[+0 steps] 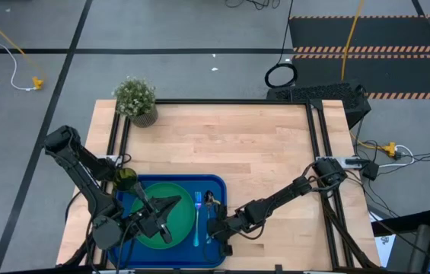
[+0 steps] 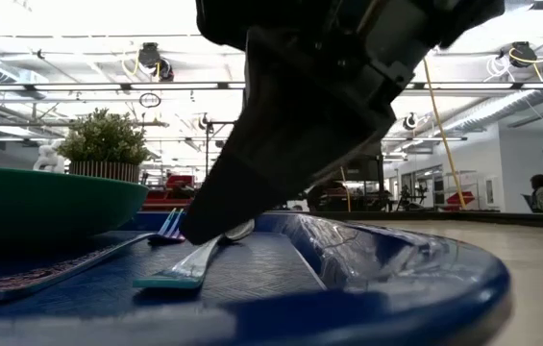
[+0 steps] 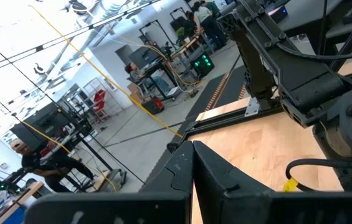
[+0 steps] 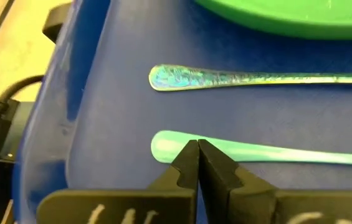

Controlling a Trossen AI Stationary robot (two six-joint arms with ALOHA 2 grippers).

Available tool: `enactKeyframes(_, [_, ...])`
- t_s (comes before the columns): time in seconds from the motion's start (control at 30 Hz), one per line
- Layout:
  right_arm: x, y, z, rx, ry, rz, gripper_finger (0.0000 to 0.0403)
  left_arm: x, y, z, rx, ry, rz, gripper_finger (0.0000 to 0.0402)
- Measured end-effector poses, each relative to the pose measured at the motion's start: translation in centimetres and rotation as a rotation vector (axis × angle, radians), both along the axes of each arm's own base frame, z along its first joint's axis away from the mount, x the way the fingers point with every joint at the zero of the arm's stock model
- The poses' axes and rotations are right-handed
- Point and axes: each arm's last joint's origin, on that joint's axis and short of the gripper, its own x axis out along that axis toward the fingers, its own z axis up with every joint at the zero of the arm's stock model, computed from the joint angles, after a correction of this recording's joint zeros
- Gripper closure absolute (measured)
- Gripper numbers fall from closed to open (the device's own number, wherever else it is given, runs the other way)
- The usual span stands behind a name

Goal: Pick and place plate/cup/fork/spoon on tray
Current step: Put the blue spoon to the right of the blue fork on the dark blue tray

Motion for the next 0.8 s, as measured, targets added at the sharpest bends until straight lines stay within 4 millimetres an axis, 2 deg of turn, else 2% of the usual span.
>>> enactKeyframes(0.37, [0.1,0.2,0.0,0.009,-0.023,-0.004,0.0403,0.0,0.0,0.0,0.0,0.0,0.0,0.0394])
enactKeyframes(0.63, [-0.8,-0.3,-1.6,0.041,-0.029,-0.028,0.0403,0.0,0.0,0.0,0.0,0.0,0.0,0.0394])
enactKeyframes(0.8, [-1.0,-0.3,-1.8,0.046,-0.019,-0.033,0.0403,0.0,0.0,0.0,0.003,0.001,0.0,0.0394])
